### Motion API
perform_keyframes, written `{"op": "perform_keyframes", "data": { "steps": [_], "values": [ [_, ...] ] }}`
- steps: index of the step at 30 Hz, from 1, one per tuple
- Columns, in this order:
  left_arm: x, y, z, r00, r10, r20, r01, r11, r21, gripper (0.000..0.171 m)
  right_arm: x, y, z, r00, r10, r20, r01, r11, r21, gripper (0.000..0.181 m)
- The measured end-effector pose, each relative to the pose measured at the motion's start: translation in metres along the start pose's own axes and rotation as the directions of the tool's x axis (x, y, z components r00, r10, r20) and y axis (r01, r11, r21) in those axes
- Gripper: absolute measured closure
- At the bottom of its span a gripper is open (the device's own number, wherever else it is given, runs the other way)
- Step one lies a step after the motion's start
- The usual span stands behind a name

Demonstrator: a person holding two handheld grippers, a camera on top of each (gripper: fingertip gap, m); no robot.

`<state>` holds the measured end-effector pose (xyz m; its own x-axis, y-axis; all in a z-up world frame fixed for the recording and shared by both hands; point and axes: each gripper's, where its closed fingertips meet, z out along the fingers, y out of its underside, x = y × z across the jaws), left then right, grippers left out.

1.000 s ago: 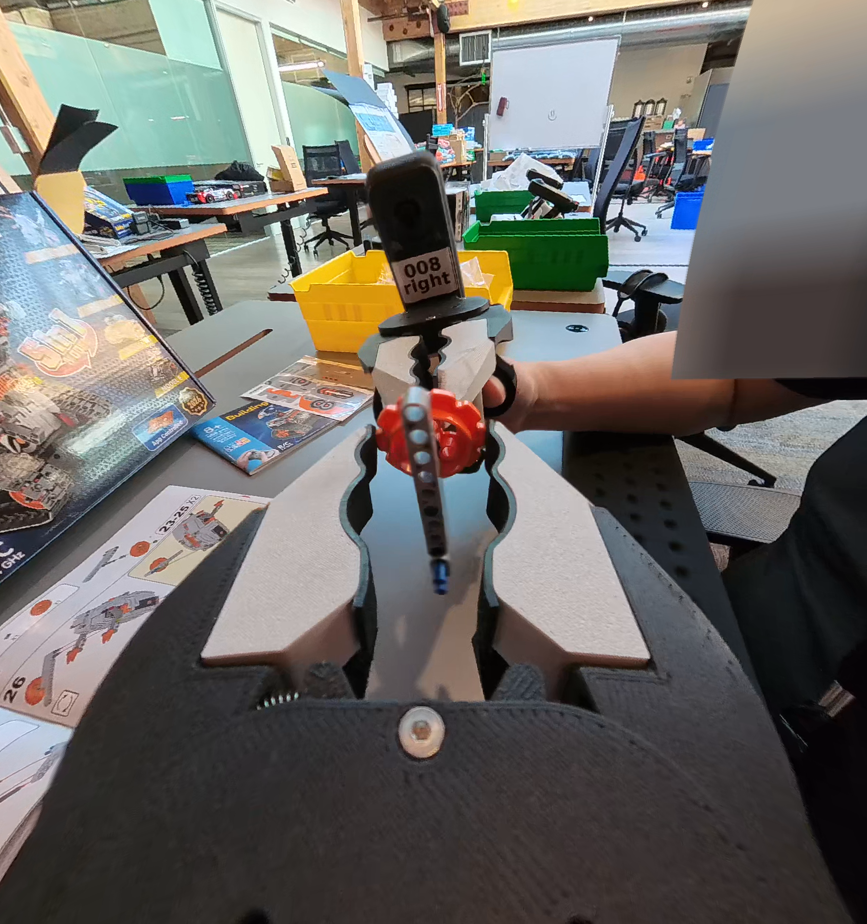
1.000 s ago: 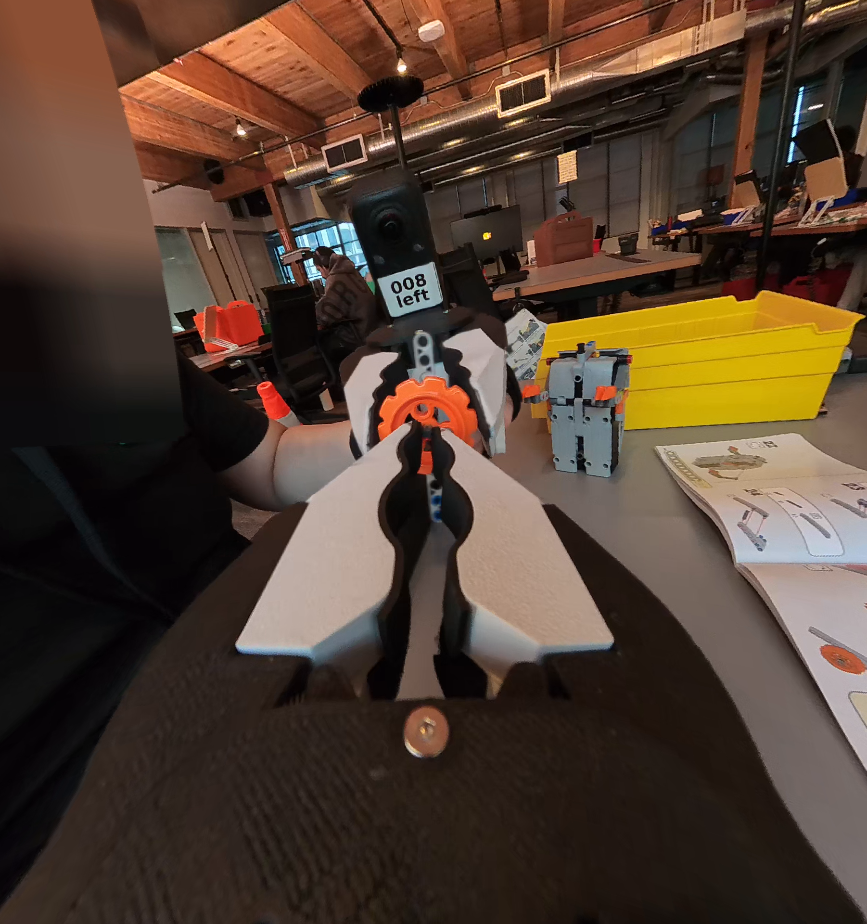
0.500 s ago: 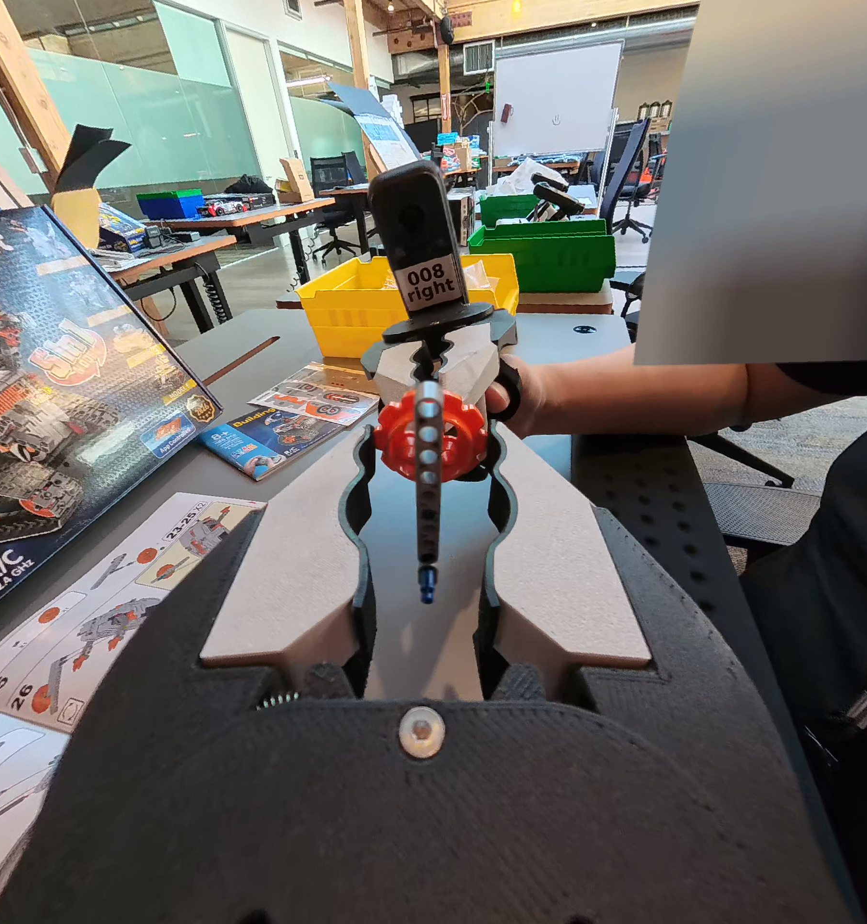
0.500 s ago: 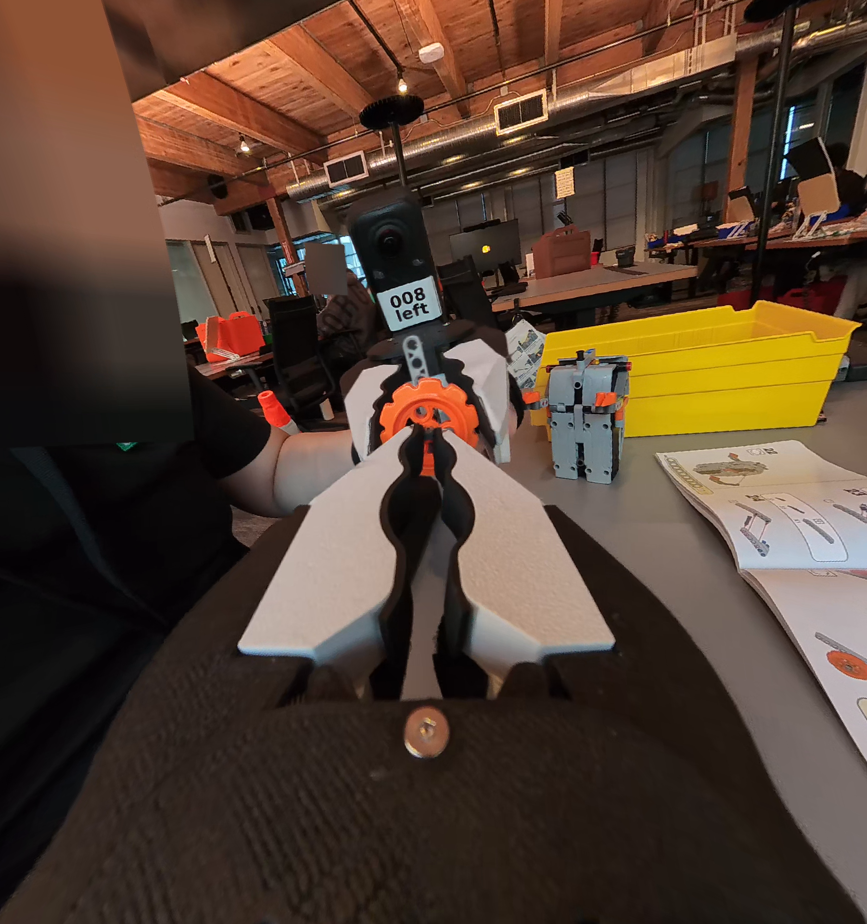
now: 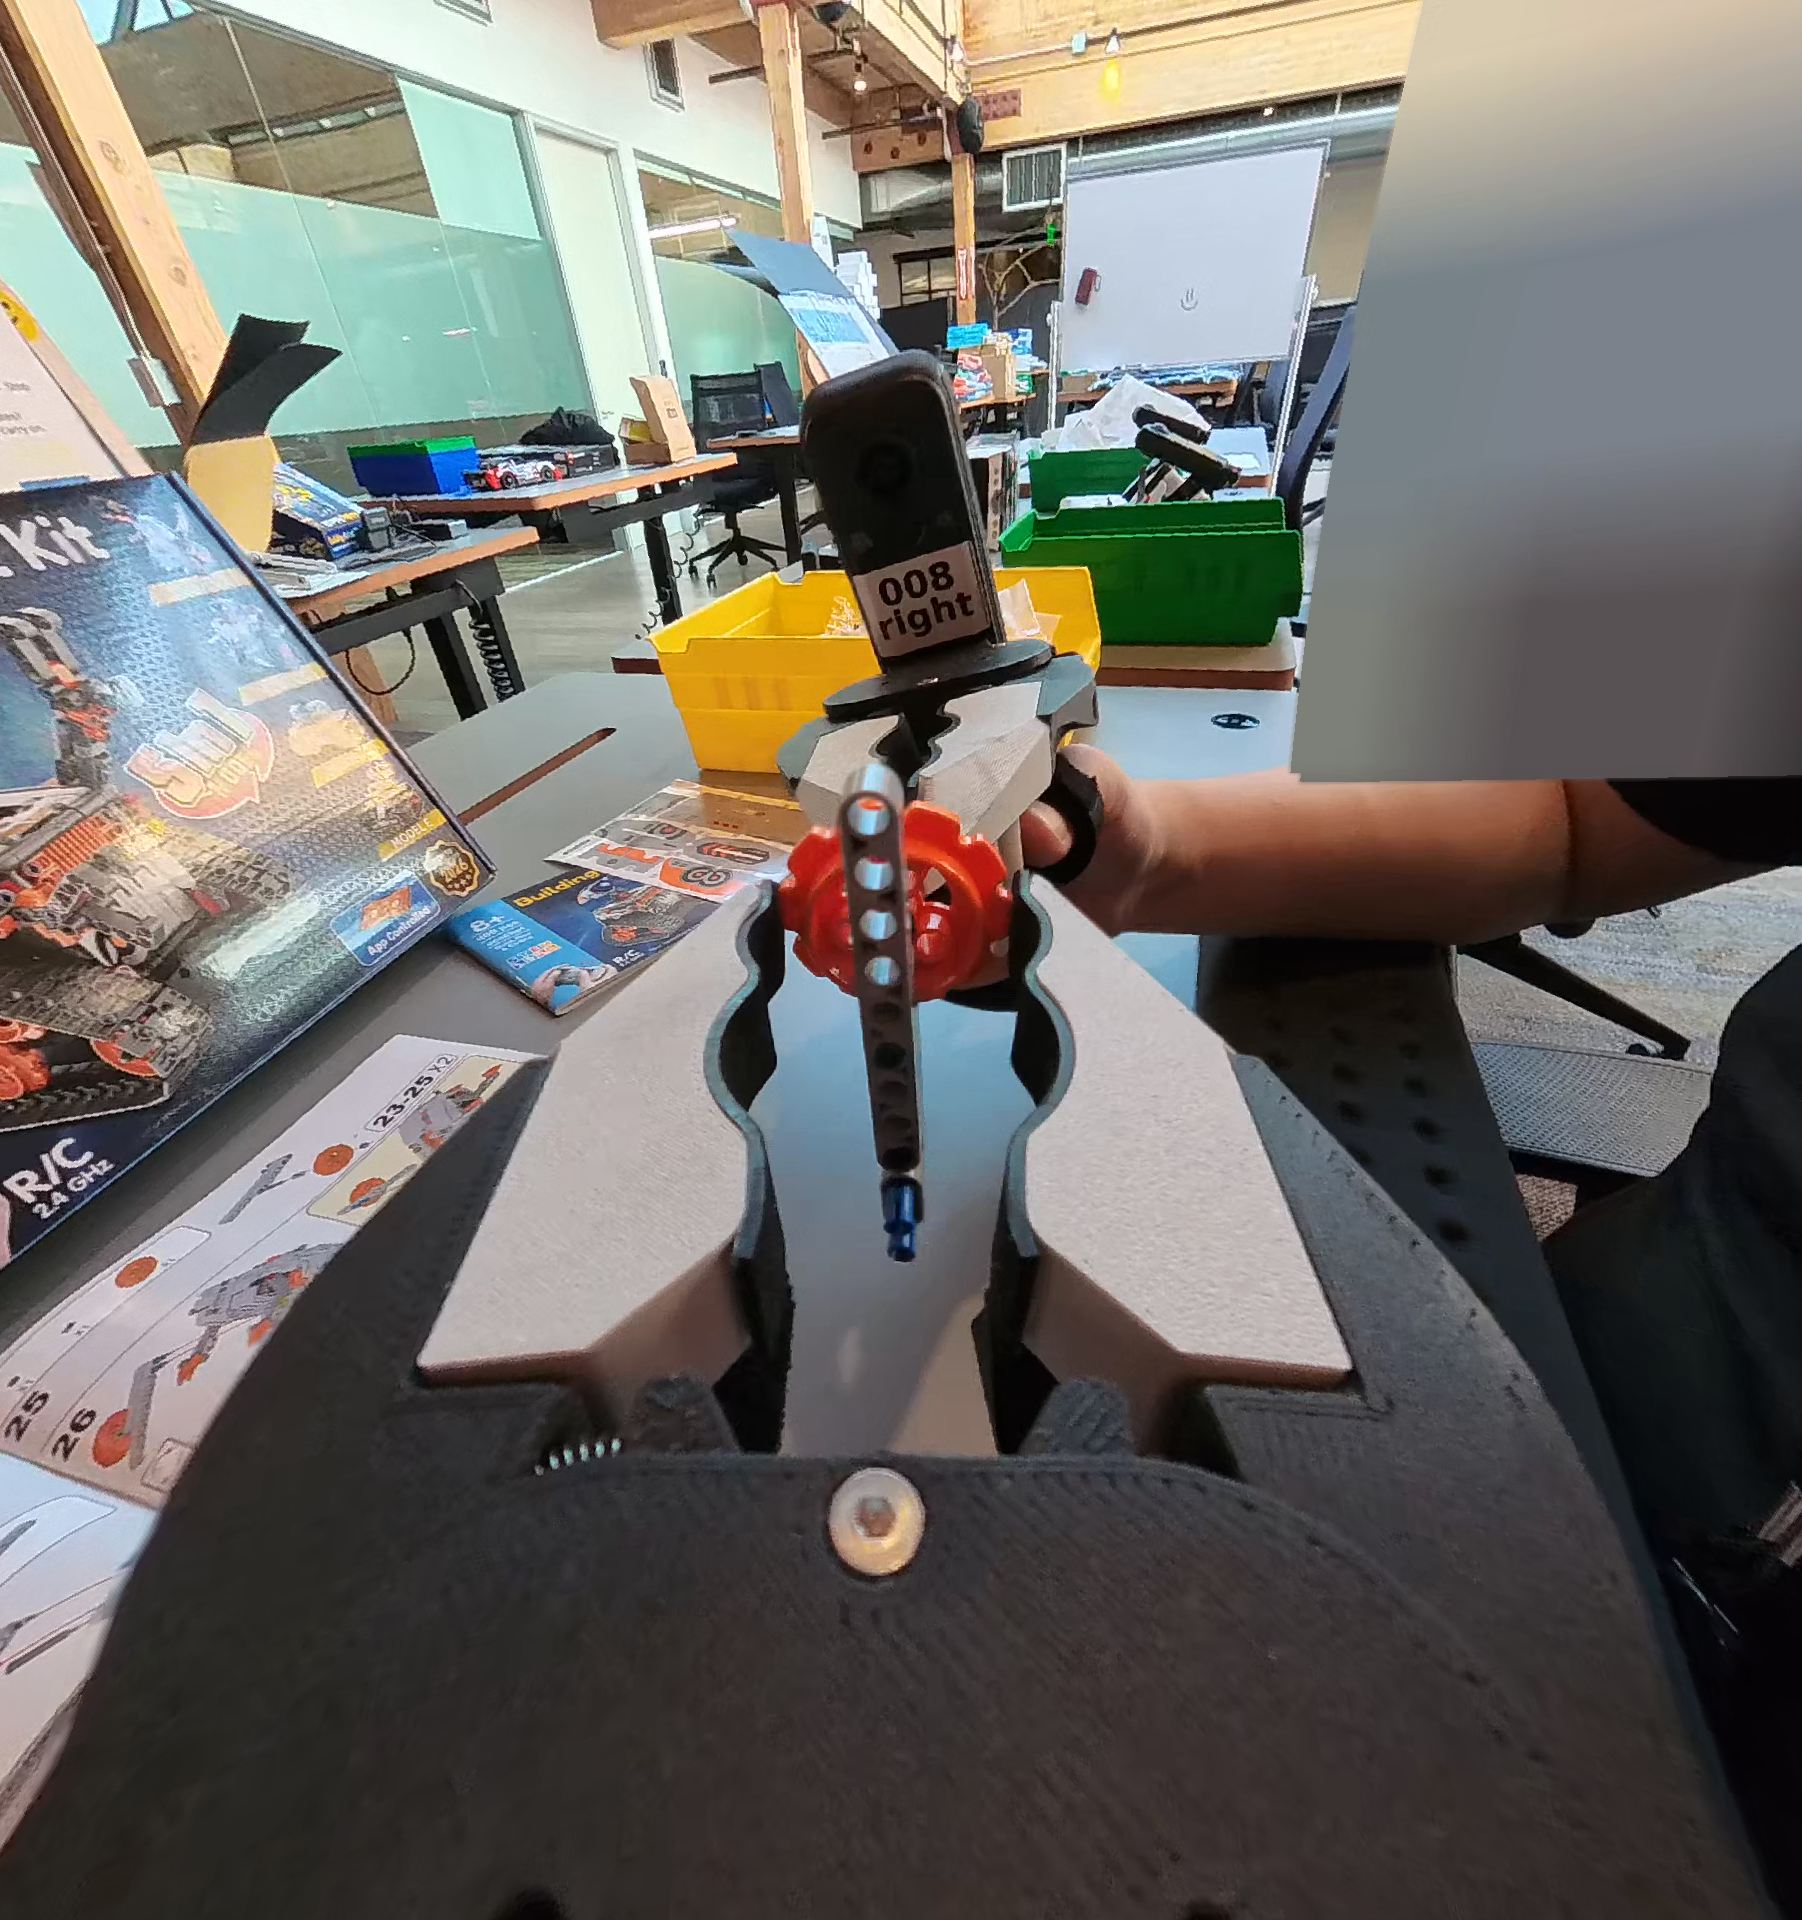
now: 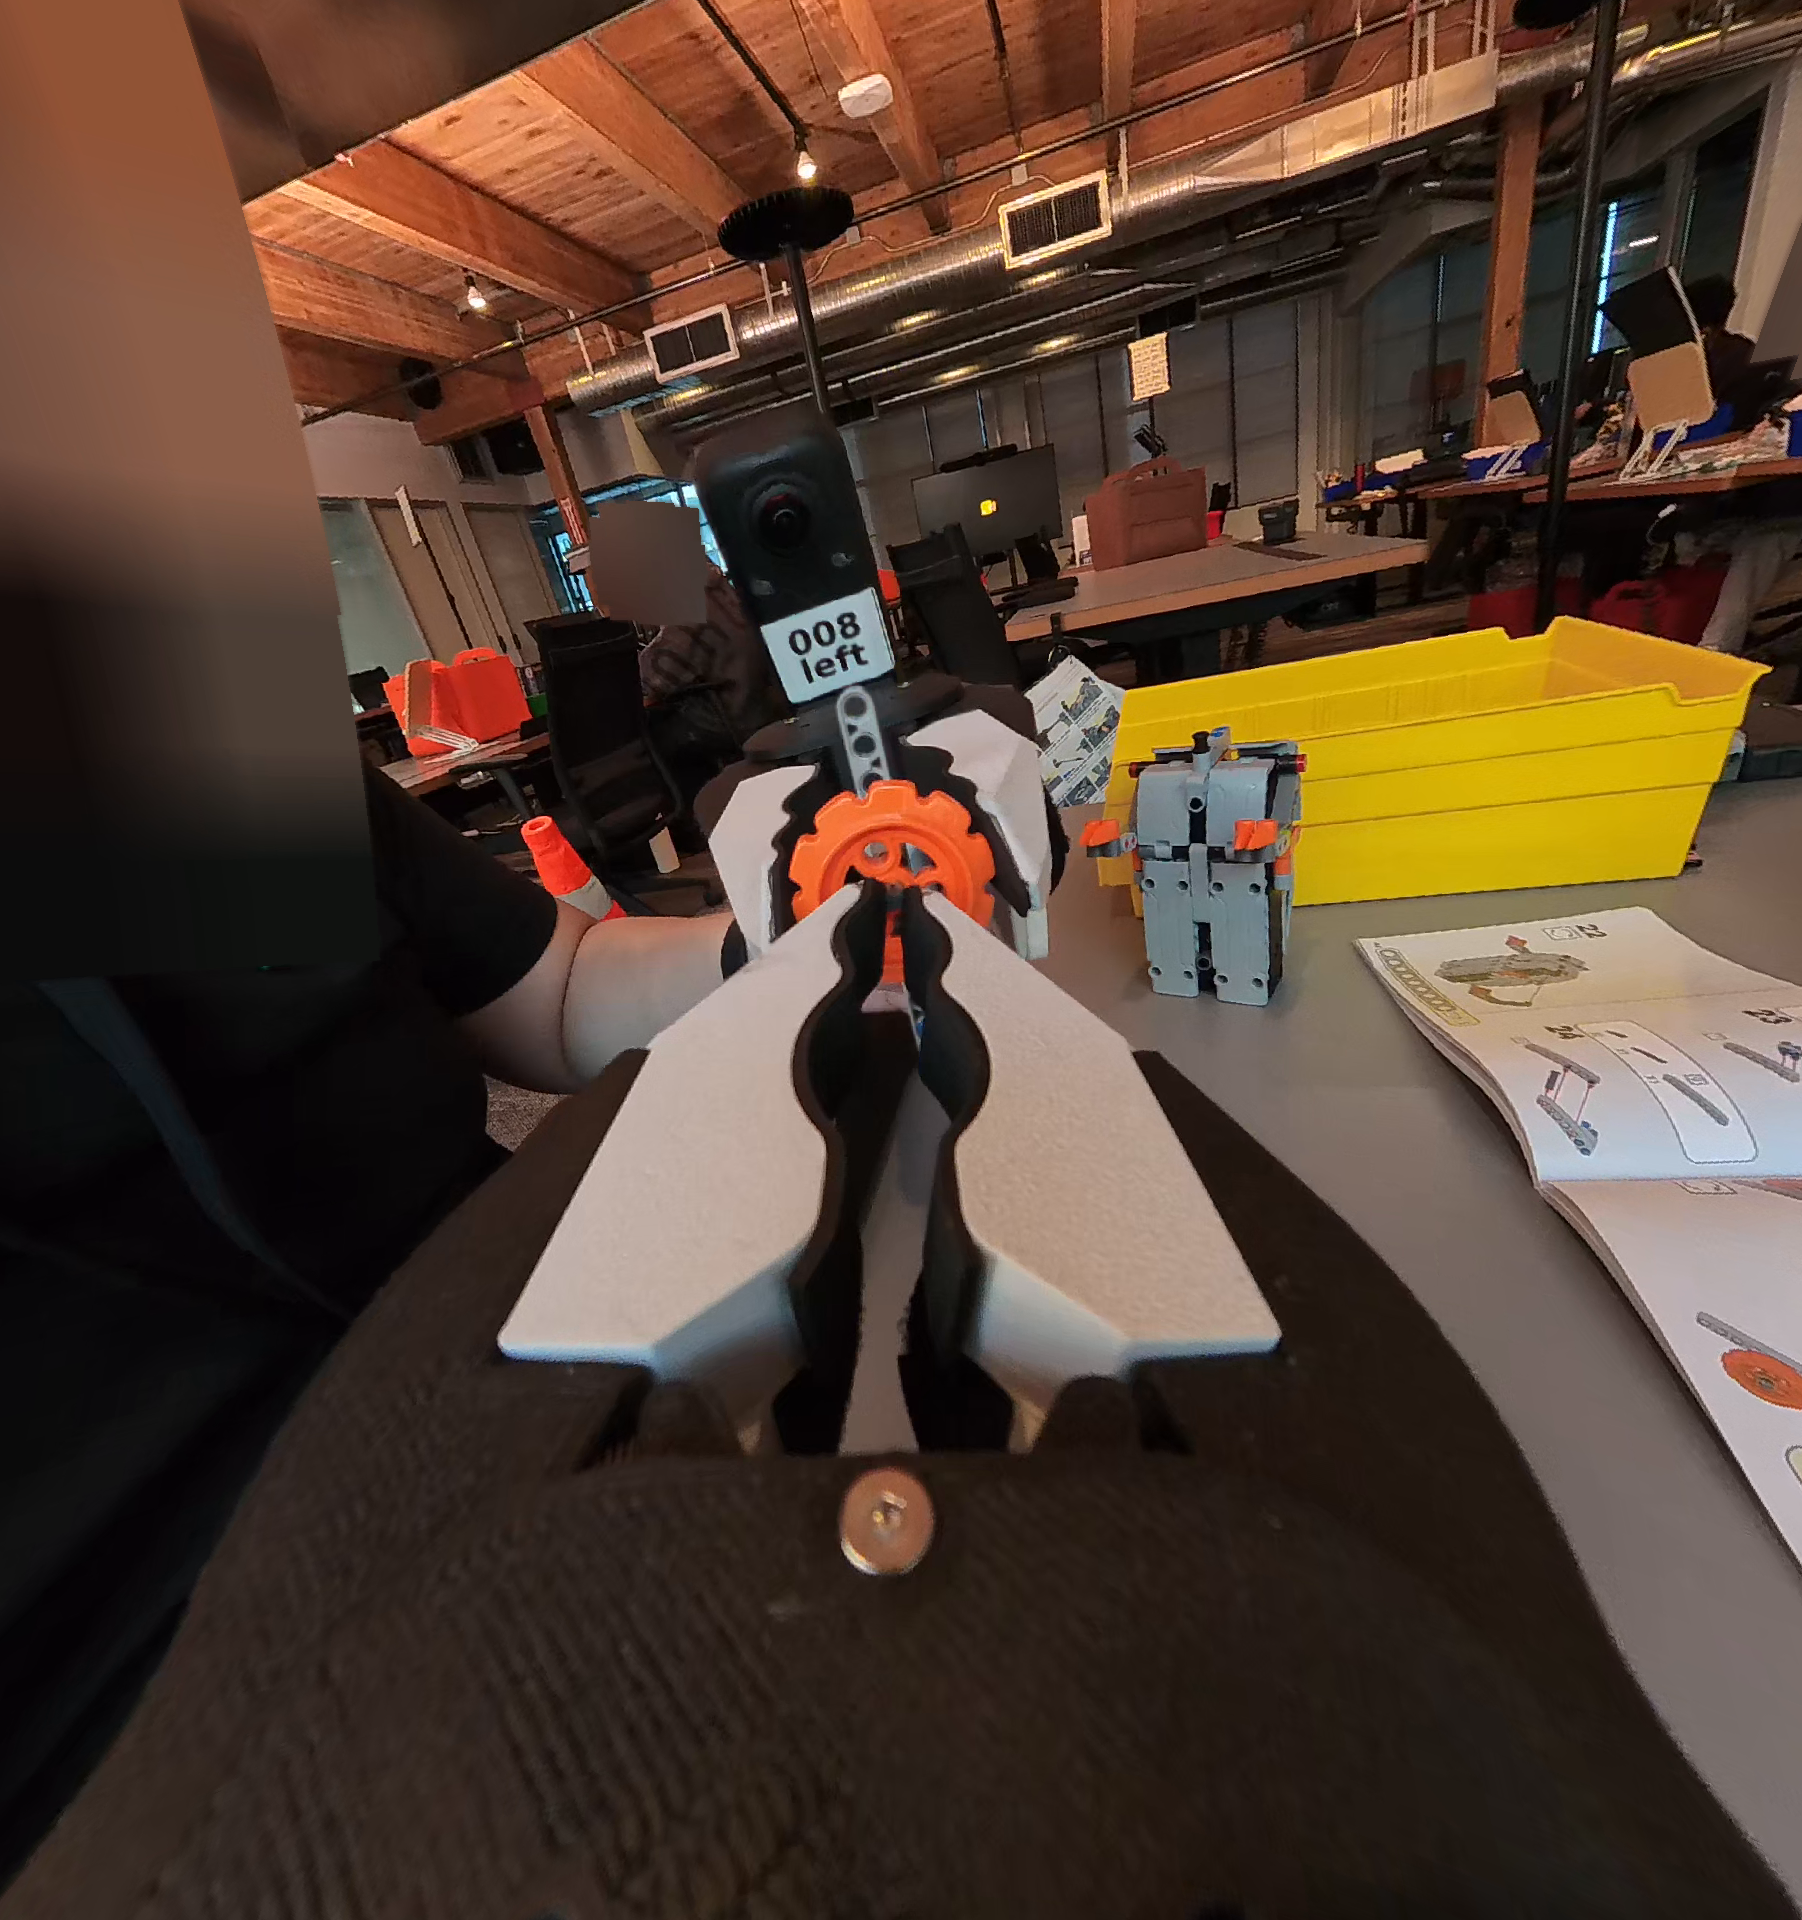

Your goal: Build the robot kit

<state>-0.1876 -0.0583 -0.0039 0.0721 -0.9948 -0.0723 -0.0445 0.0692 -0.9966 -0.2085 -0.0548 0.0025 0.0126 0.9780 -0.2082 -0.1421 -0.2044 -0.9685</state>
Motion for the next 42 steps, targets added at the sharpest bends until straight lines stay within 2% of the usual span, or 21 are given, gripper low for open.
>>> {"op": "perform_keyframes", "data": {
  "steps": [12,16,19,23,37,42],
  "values": [
    [0.000,-0.001,-0.001,0.999,-0.041,-0.020,0.041,0.999,0.020,0.130,0.000,0.000,0.000,1.000,0.001,-0.010,-0.001,1.000,0.000,0.180],
    [0.002,0.001,-0.002,0.996,-0.064,-0.066,0.066,0.997,0.031,0.130,0.000,0.005,0.001,0.997,-0.071,-0.029,0.069,0.996,-0.062,0.180],
    [0.006,-0.002,-0.001,0.997,-0.024,-0.076,0.027,0.999,0.041,0.123,0.001,0.009,0.000,0.994,-0.100,-0.043,0.095,0.991,-0.099,0.180],
    [0.002,0.005,0.002,0.997,0.077,-0.020,-0.077,0.997,-0.020,0.131,0.003,0.013,-0.002,0.989,-0.139,-0.057,0.129,0.981,-0.141,0.180],
    [0.013,0.010,0.001,0.986,0.150,-0.074,-0.153,0.987,-0.041,0.131,-0.006,0.021,0.000,0.999,-0.003,0.051,0.010,0.991,-0.131,0.179],
    [0.010,0.012,-0.001,0.989,0.130,-0.071,-0.134,0.989,-0.059,0.132,-0.002,0.023,0.004,1.000,-0.013,0.022,0.016,0.992,-0.128,0.177]
  ]
}}
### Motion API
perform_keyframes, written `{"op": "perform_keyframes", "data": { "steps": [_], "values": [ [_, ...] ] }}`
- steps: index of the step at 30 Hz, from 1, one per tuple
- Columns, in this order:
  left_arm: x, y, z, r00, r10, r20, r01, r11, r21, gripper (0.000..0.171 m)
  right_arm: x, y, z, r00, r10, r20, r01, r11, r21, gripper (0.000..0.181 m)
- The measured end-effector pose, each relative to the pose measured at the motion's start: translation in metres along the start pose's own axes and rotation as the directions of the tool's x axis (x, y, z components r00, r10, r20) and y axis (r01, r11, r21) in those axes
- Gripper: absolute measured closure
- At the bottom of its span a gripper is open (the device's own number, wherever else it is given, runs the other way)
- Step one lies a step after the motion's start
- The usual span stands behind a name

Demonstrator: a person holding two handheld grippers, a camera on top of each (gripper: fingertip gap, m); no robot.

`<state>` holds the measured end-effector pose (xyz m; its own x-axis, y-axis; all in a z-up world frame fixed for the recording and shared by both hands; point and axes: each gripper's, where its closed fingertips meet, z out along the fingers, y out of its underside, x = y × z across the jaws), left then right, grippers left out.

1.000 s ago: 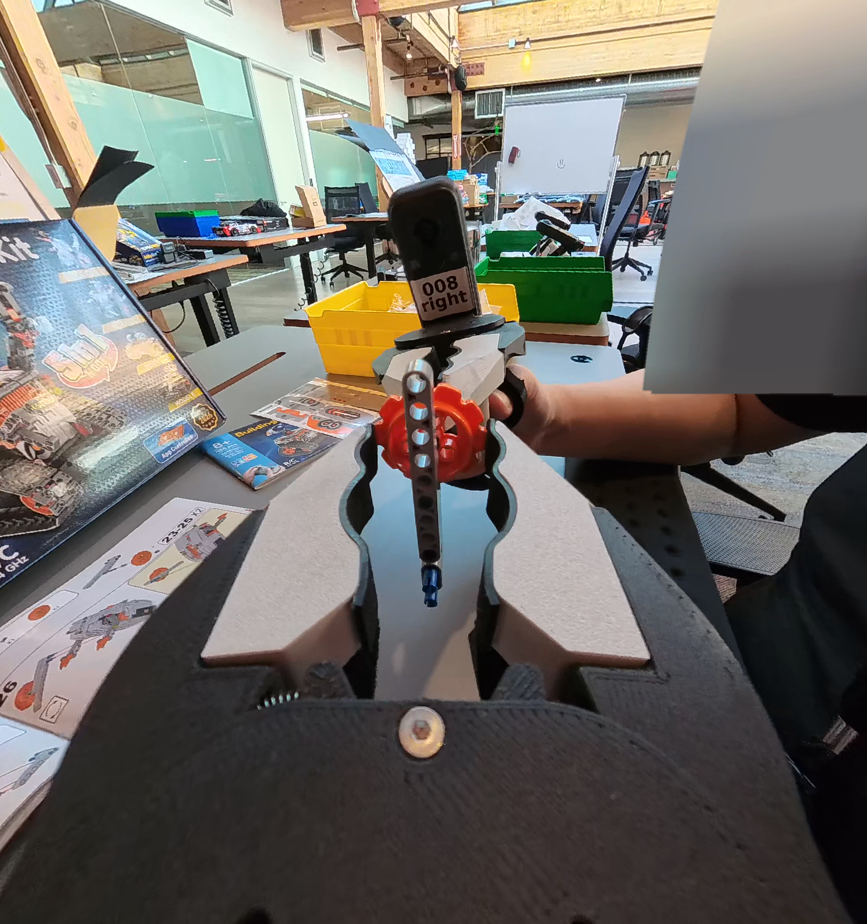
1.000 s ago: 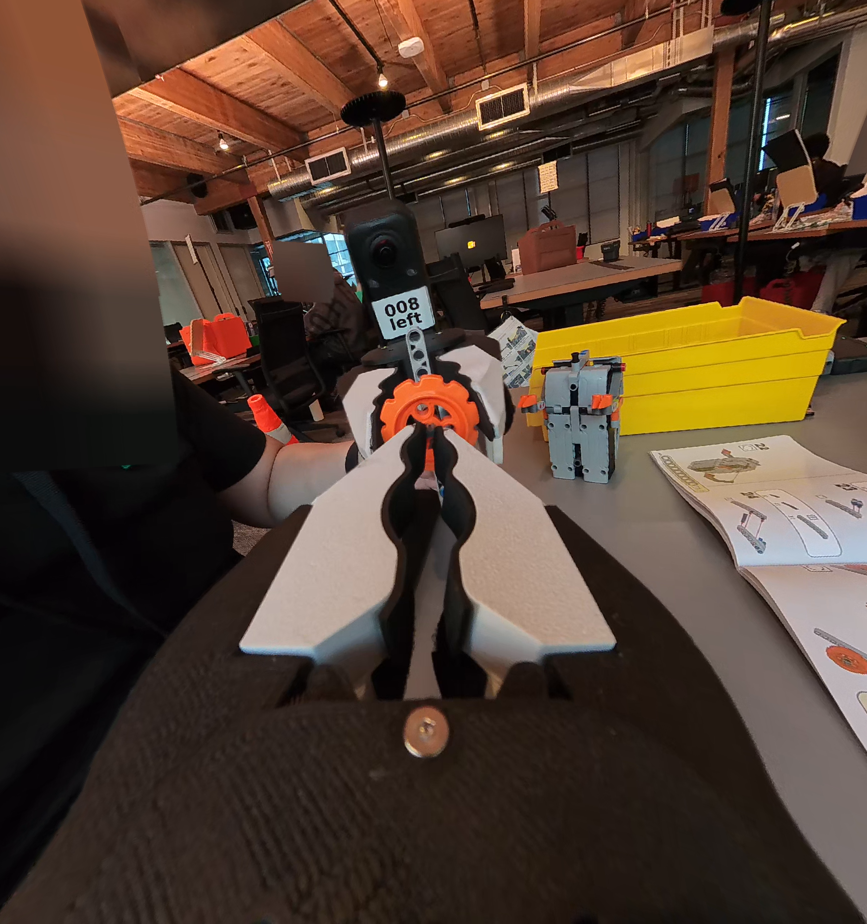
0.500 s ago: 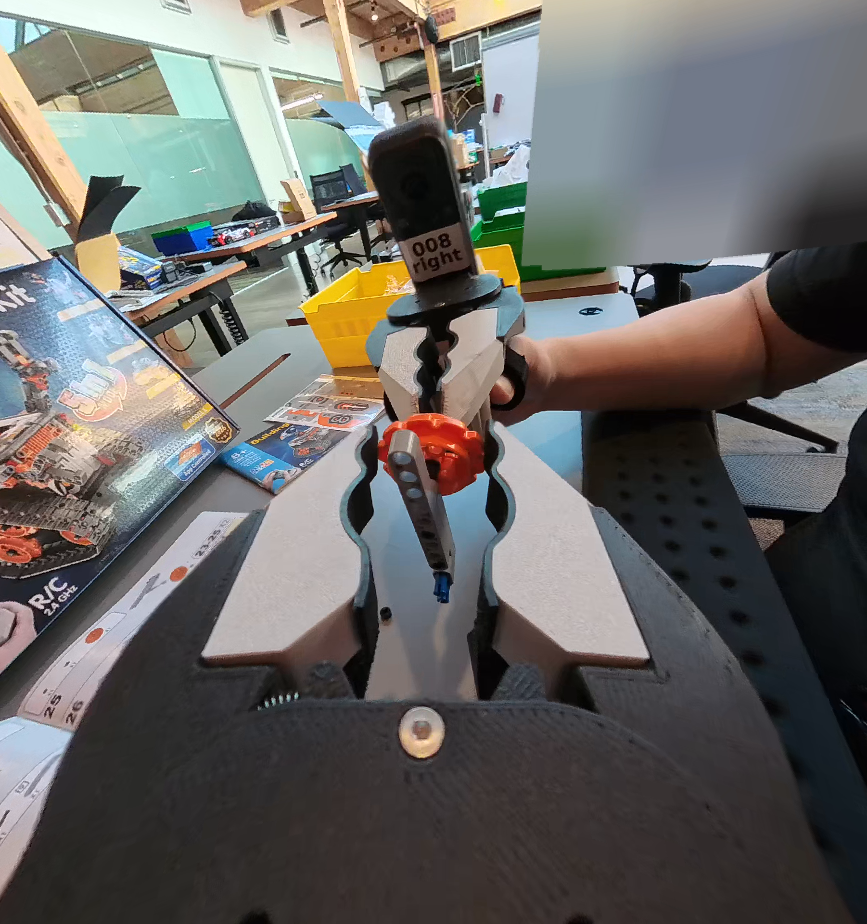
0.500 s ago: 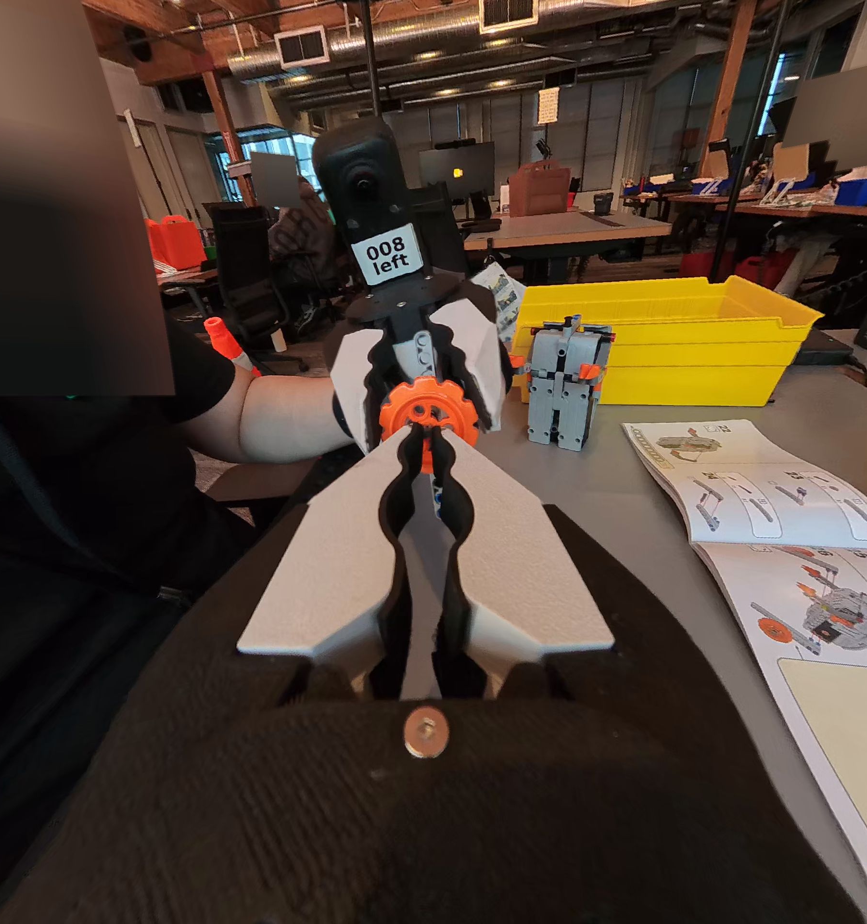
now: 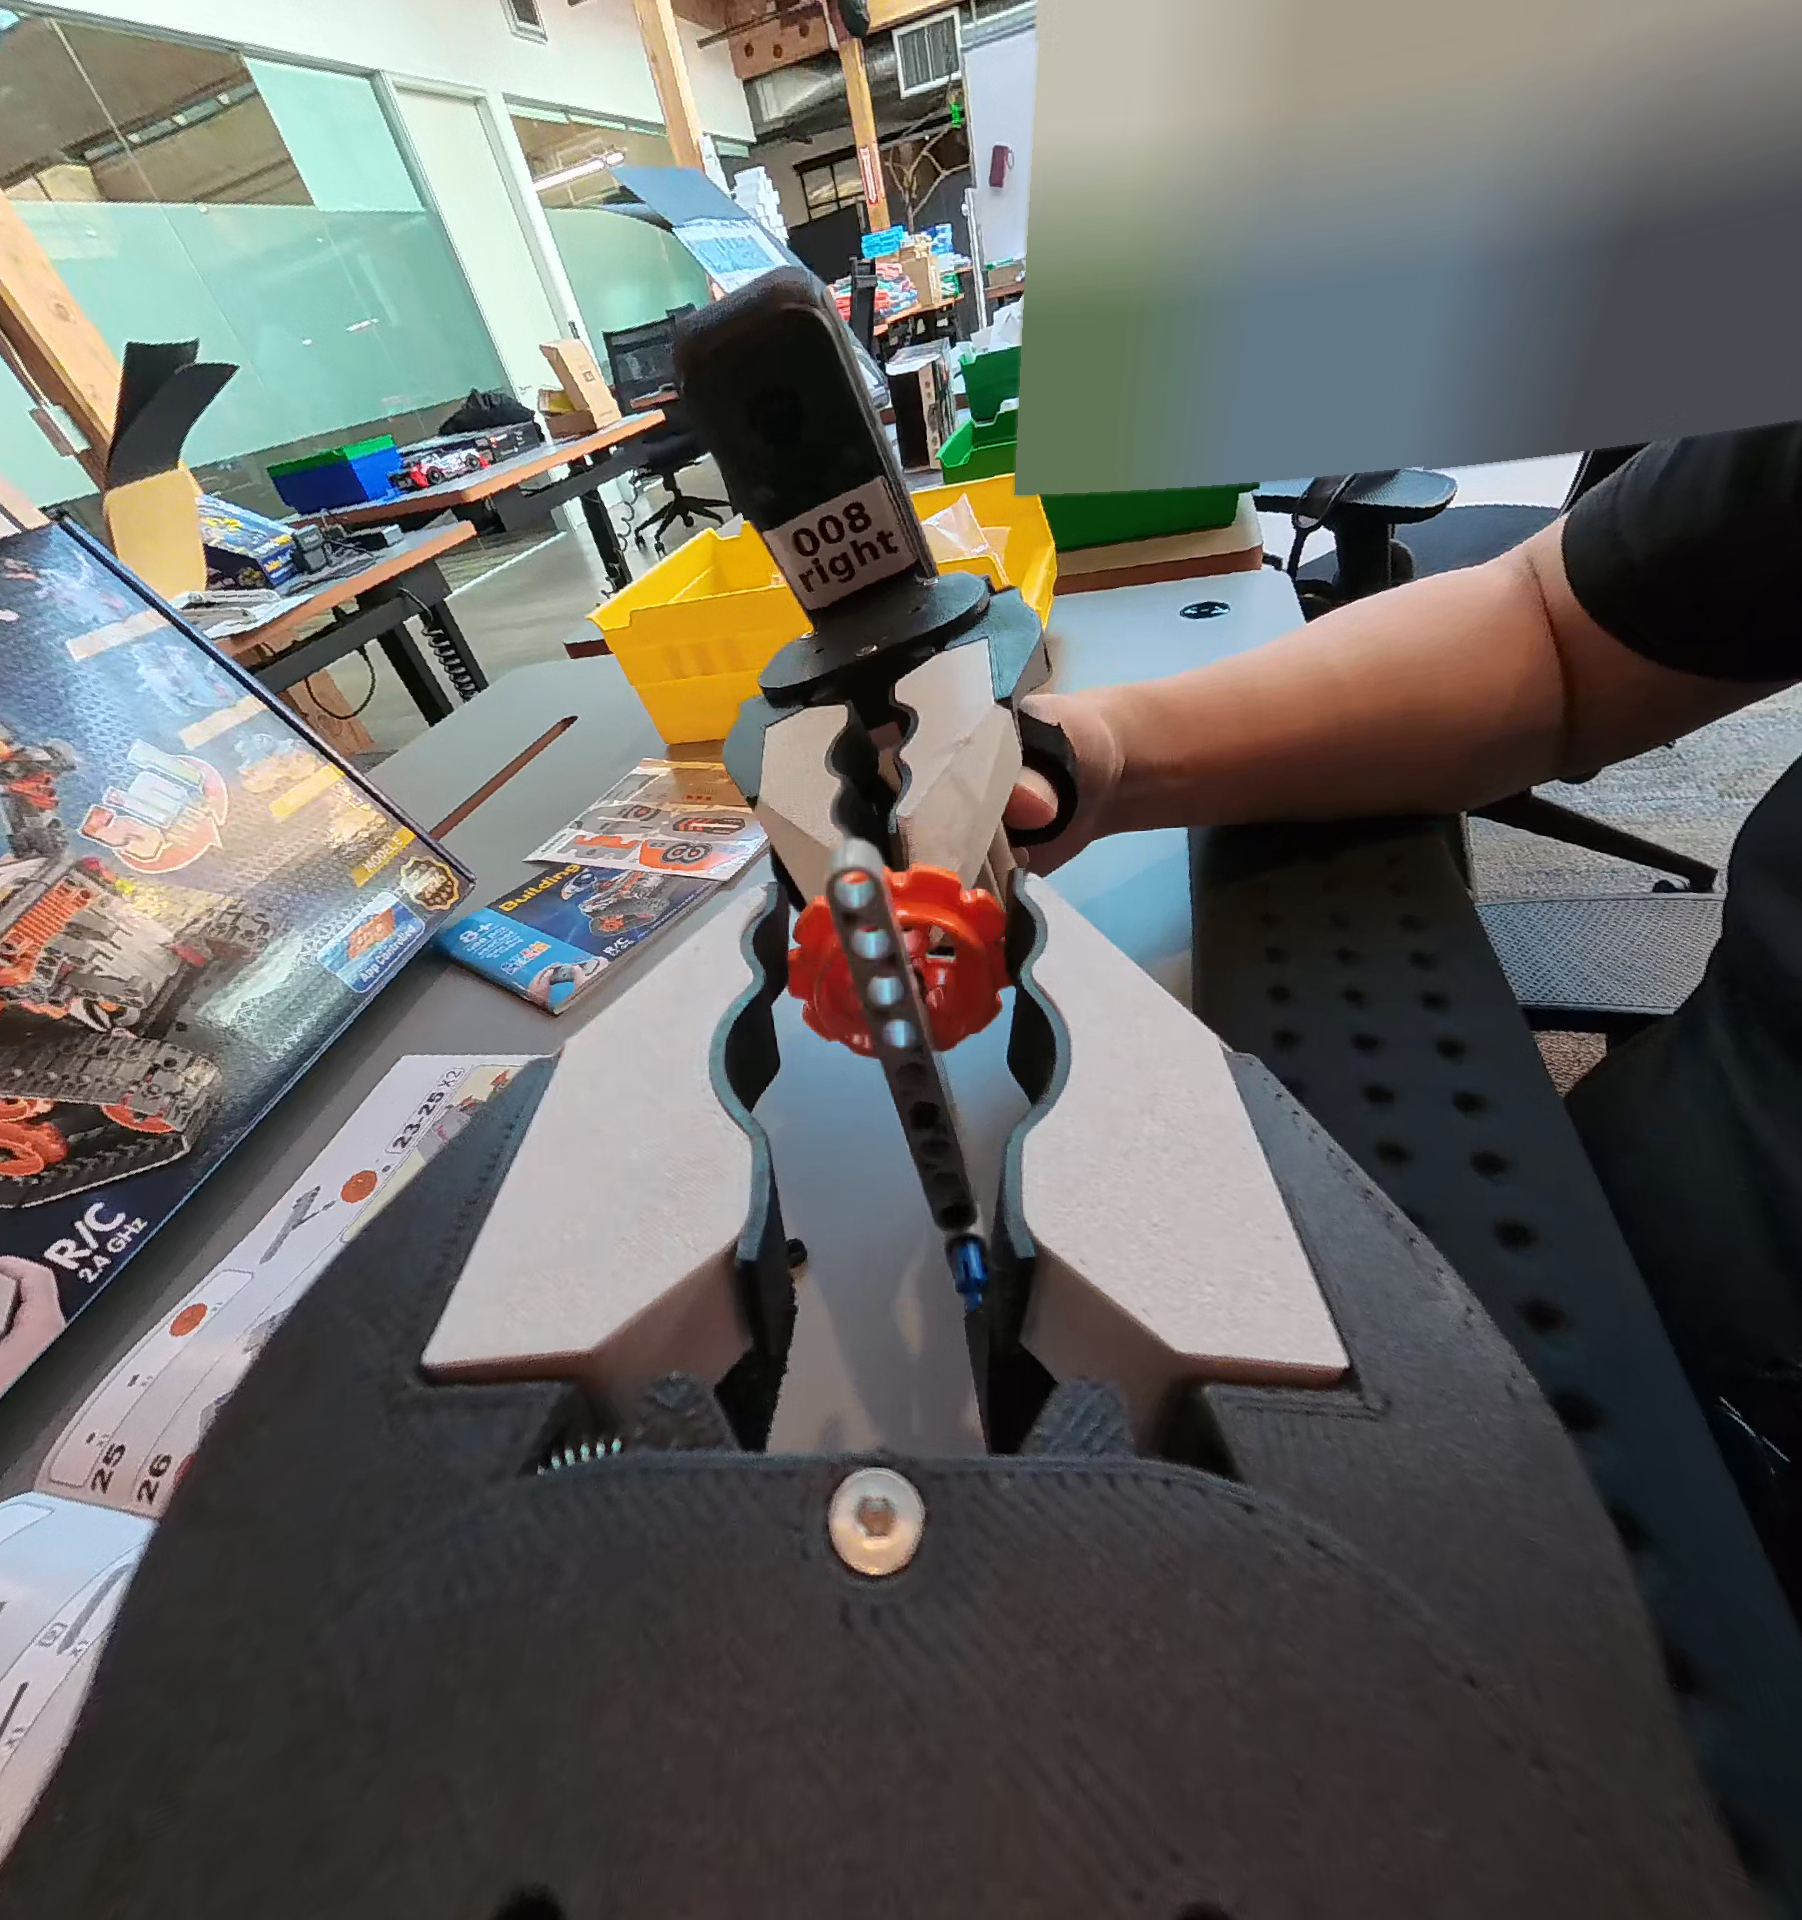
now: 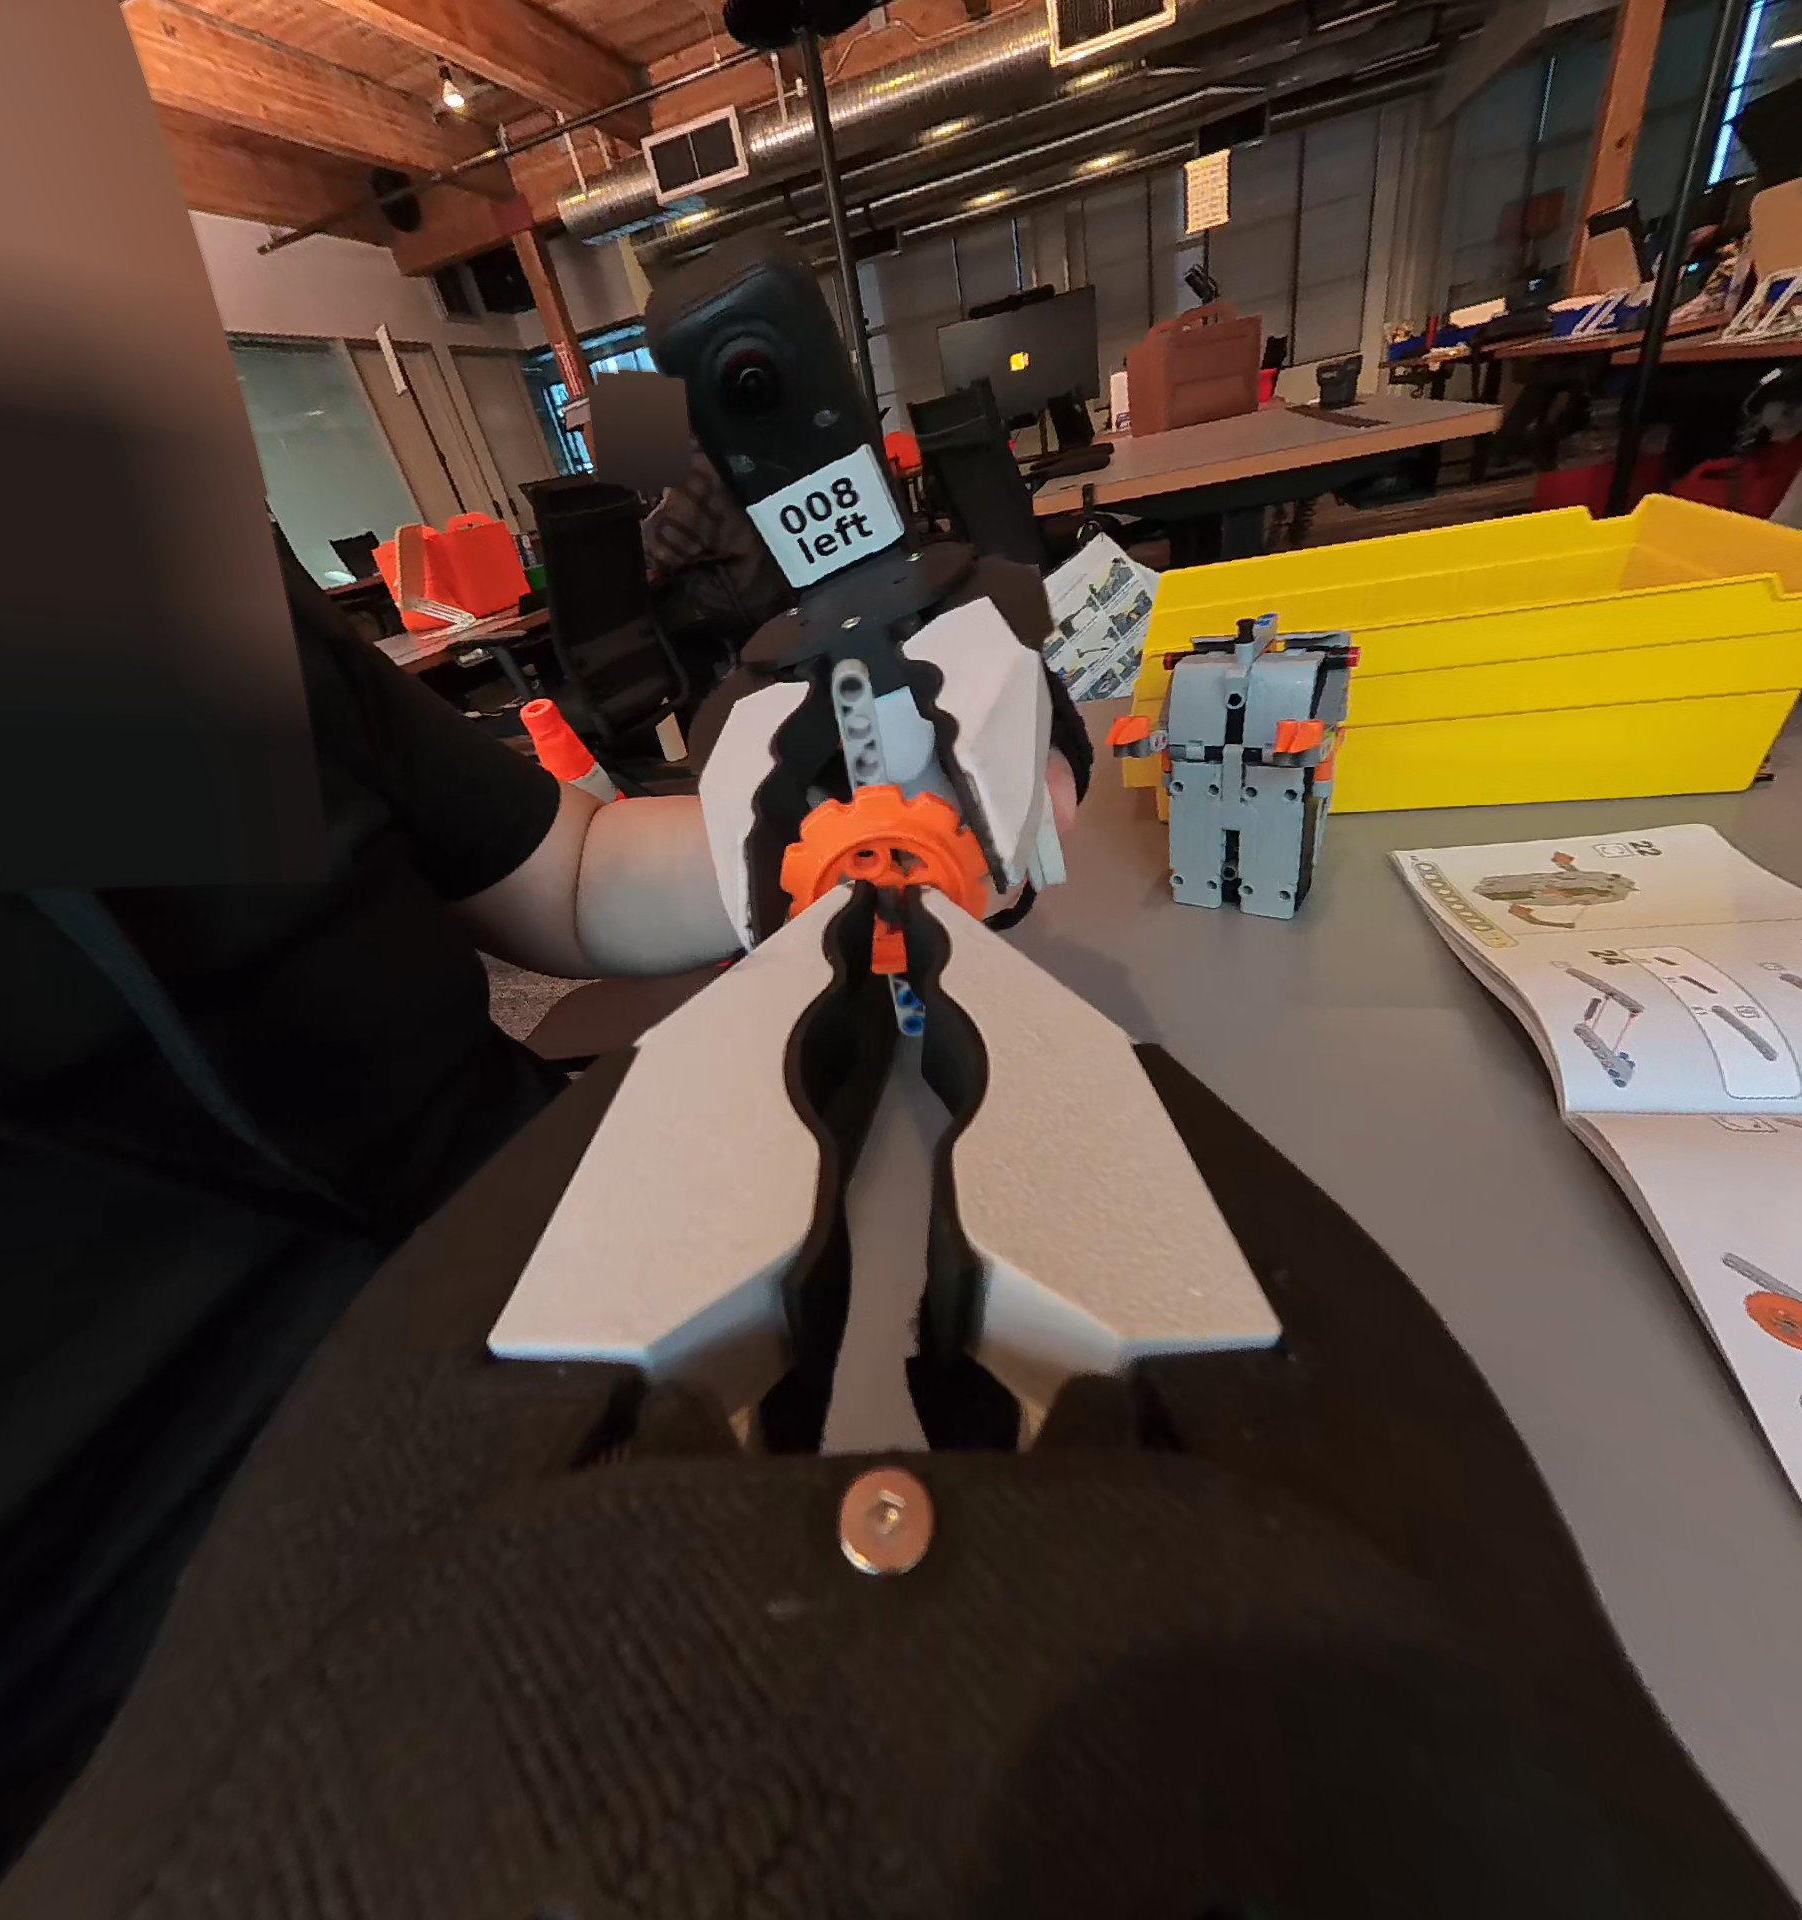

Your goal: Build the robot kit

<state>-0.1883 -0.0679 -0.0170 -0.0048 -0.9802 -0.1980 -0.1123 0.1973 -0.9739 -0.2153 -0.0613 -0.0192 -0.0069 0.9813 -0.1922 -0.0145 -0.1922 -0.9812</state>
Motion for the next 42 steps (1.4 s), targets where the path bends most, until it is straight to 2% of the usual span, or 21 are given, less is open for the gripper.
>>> {"op": "perform_keyframes", "data": {
  "steps": [7,22,42],
  "values": [
    [0.001,-0.002,-0.001,1.000,-0.025,-0.017,0.026,1.000,0.012,0.132,-0.002,-0.003,0.000,0.999,-0.042,-0.016,0.042,0.999,0.008,0.179],
    [0.001,0.006,-0.003,0.999,-0.040,-0.024,0.039,0.998,-0.042,0.134,0.001,0.004,-0.001,1.000,-0.003,-0.022,0.002,1.000,-0.028,0.180],
    [0.000,0.007,-0.004,0.999,-0.043,-0.014,0.042,0.998,-0.041,0.134,0.002,0.005,-0.001,1.000,0.017,-0.014,-0.018,1.000,-0.016,0.180]
  ]
}}
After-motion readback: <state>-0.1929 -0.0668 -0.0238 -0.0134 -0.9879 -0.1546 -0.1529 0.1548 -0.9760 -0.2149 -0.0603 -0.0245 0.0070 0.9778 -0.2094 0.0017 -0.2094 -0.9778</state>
